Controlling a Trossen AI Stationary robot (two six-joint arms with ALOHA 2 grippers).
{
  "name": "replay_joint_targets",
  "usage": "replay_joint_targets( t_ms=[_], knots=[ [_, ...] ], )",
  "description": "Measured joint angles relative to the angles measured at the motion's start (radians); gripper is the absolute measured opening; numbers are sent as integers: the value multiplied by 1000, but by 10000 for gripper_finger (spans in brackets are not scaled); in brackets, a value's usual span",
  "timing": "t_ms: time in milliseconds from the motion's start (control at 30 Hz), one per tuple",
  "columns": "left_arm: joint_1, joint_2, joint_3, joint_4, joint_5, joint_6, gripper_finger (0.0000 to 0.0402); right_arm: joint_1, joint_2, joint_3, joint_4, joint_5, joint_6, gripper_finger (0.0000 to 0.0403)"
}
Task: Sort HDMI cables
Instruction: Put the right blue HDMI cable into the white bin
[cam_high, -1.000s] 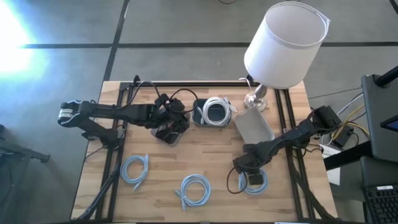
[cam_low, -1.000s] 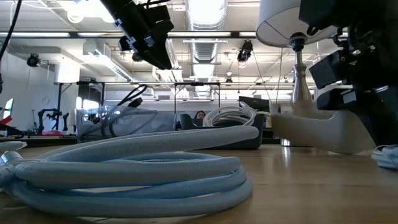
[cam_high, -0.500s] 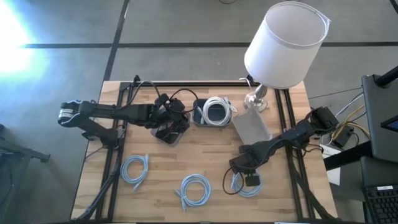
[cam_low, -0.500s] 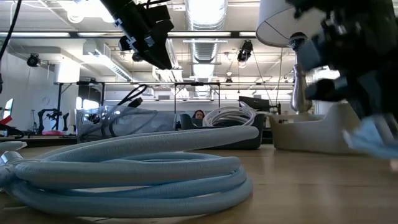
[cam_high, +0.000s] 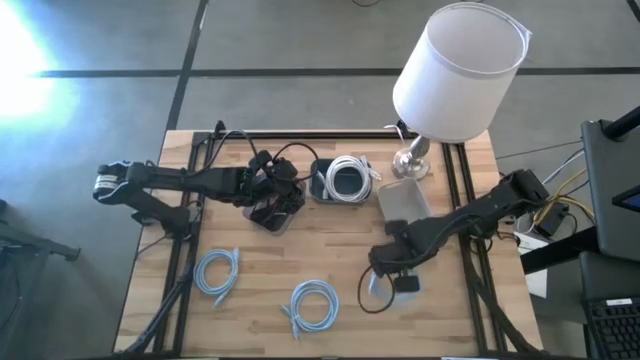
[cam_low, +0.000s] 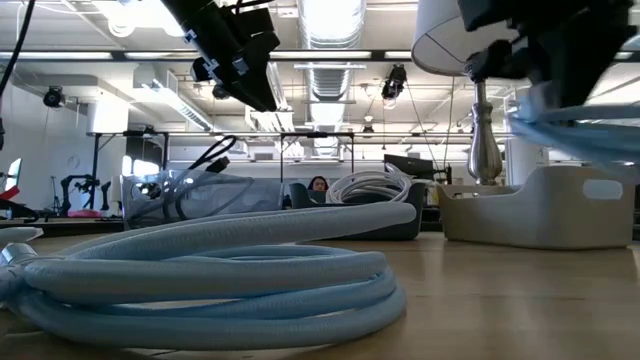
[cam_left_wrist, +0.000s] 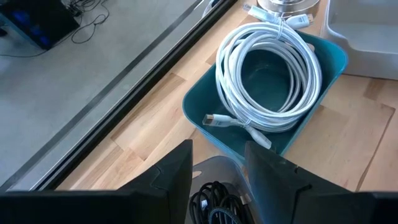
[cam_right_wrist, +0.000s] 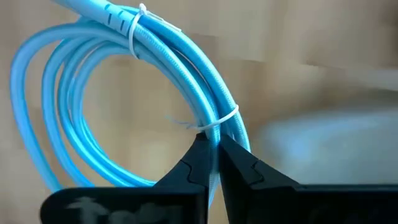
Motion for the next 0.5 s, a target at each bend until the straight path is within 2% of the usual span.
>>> replay_joint_targets(
  t_ms=[133, 233, 500],
  knots=[
    [0, 0, 0, 0, 0, 1, 152, -3, -47, 19, -84, 181, 33, 14],
    [0, 0, 0, 0, 0, 1, 152, -9, -116, 8, -94, 264, 73, 13],
    [0, 0, 0, 1, 0, 1, 151, -48, -327, -112, -98, 585, 373, 13]
  ],
)
